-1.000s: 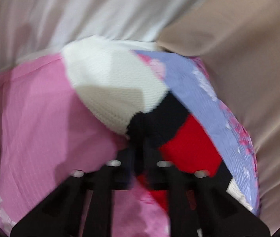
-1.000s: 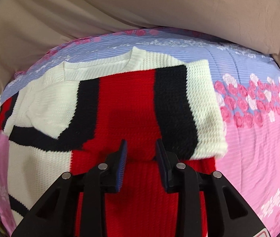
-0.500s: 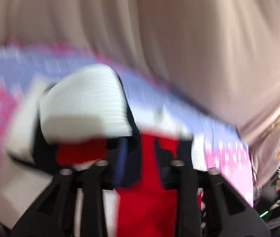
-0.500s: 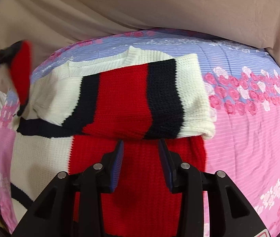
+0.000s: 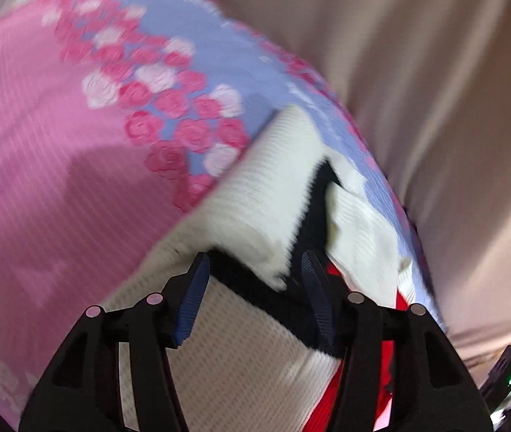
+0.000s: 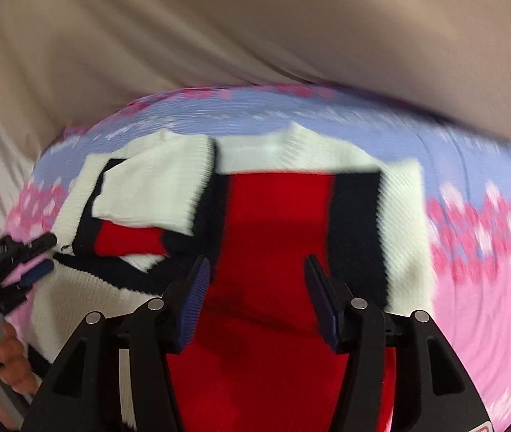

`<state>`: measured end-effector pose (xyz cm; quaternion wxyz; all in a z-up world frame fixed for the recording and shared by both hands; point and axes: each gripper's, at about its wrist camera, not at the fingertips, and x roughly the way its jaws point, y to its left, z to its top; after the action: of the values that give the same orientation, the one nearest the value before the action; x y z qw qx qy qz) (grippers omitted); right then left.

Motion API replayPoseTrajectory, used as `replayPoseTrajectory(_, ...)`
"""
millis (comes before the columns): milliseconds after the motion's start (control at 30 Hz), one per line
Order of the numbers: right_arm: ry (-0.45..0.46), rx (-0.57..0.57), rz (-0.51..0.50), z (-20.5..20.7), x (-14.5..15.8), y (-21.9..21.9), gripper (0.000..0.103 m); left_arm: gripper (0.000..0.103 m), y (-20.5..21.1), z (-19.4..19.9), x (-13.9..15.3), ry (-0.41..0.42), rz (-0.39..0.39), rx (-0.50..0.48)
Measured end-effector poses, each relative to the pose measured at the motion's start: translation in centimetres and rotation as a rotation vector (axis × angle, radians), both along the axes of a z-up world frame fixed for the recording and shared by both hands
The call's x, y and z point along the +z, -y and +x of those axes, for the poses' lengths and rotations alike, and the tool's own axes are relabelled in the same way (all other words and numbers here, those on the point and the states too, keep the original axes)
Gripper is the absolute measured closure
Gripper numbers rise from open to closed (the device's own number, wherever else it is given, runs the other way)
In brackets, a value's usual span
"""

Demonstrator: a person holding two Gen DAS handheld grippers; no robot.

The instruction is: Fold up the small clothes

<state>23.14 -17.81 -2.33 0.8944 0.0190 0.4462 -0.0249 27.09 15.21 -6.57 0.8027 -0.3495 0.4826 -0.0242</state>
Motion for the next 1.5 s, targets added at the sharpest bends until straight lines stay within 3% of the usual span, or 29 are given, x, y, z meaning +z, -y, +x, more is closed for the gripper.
replayPoseTrajectory(133,-0.021,0.203,-0.173,4.2,-2.0,-6.4,0.042,0.059,-0.9,1.1,-1.2,-0.043,-0.068,0.031)
replayPoseTrajectory(167,-0.033,0.229,-0.214,5.2,-2.7,-7.6,0.042,0.064,-0.7,1.2,-1.1,-0.052,-0.045,0.03)
replayPoseTrajectory(233,-0.05,0.255,-0.261,6.5,-4.0,-9.1,0.044,0.088,-0.3,1.0,-1.1,-0.057,-0.019,0.026)
replayPoseTrajectory(267,-0.057,0.257,-0.261,7.1,-4.3,-9.3,0.05,0.09,-0.2,1.1,-1.1,-0.062,-0.003,0.033)
replayPoseTrajectory(300,-0.063,0.253,-0.227,7.6,-4.3,-9.1,0.076,0.091,-0.4,1.1,-1.0,-0.059,0.001,0.045)
replayPoseTrajectory(333,-0.069,0.21,-0.164,8.1,-3.7,-8.1,0.092,0.092,-0.7,1.0,-0.8,-0.057,0.002,0.06)
replayPoseTrajectory(467,0.075,-0.093,0.27,5.3,1.5,1.5,0.093,0.092,-1.9,1.1,-0.6,-0.048,0.048,0.079)
replayPoseTrajectory(500,0.095,-0.204,0.392,3.3,1.6,5.2,0.093,0.092,-1.9,1.1,-0.8,-0.053,0.046,0.076)
replayPoseTrajectory(567,0.067,-0.323,0.514,0.9,-0.3,9.4,0.092,0.092,-1.5,1.3,-1.3,-0.068,0.043,0.071)
replayPoseTrajectory(667,-0.09,-0.358,0.438,0.4,-5.0,11.0,0.091,0.091,-0.3,1.2,-1.3,-0.063,0.083,0.064)
replayPoseTrajectory(700,-0.103,-0.348,0.44,0.2,-5.8,11.0,0.085,0.091,0.0,1.2,-1.2,-0.058,0.085,0.059)
replayPoseTrajectory(767,-0.065,-0.336,0.469,-0.3,-5.8,11.3,0.08,0.091,0.2,1.0,-0.9,-0.053,0.084,0.066)
replayPoseTrajectory(833,-0.03,-0.344,0.463,-0.5,-5.1,11.9,0.057,0.091,0.4,1.0,-0.7,-0.048,0.083,0.073)
replayPoseTrajectory(900,-0.012,-0.364,0.463,-0.3,-5.0,12.7,0.049,0.091,0.3,1.1,-0.5,-0.05,0.085,0.086)
replayPoseTrajectory(967,-0.017,-0.401,0.472,0.0,-5.5,13.7,0.049,0.091,0.2,1.2,-0.4,-0.056,0.086,0.097)
replayPoseTrajectory(1000,-0.022,-0.422,0.473,0.4,-5.9,14.1,0.05,0.092,0.1,1.2,-0.2,-0.055,0.089,0.104)
replayPoseTrajectory(1067,-0.039,-0.431,0.459,1.6,-6.0,14.3,0.086,0.093,-0.1,1.1,0.7,-0.034,0.1,0.114)
replayPoseTrajectory(1100,-0.033,-0.418,0.473,1.8,-5.4,14.3,0.095,0.094,-0.3,1.0,1.3,-0.017,0.108,0.121)
replayPoseTrajectory(1200,0.17,-0.367,0.509,-0.8,-0.2,14.1,0.096,0.094,-0.7,1.0,1.4,-0.01,0.134,0.126)
replayPoseTrajectory(1233,0.197,-0.368,0.506,-1.5,0.1,14.1,0.096,0.094,-0.7,1.2,1.0,-0.023,0.14,0.124)
replayPoseTrajectory(1300,0.134,-0.381,0.48,-1.3,-2.0,14.3,0.096,0.094,-0.5,1.6,-0.6,-0.073,0.157,0.121)
replayPoseTrajectory(1367,-0.048,-0.423,0.474,-0.1,-7.4,14.7,0.097,0.094,-0.6,1.2,-0.7,-0.059,0.15,0.129)
replayPoseTrajectory(1500,0.096,-0.387,0.52,-1.9,-4.2,14.3,0.097,0.094,-0.6,1.2,-0.7,-0.043,0.176,0.118)
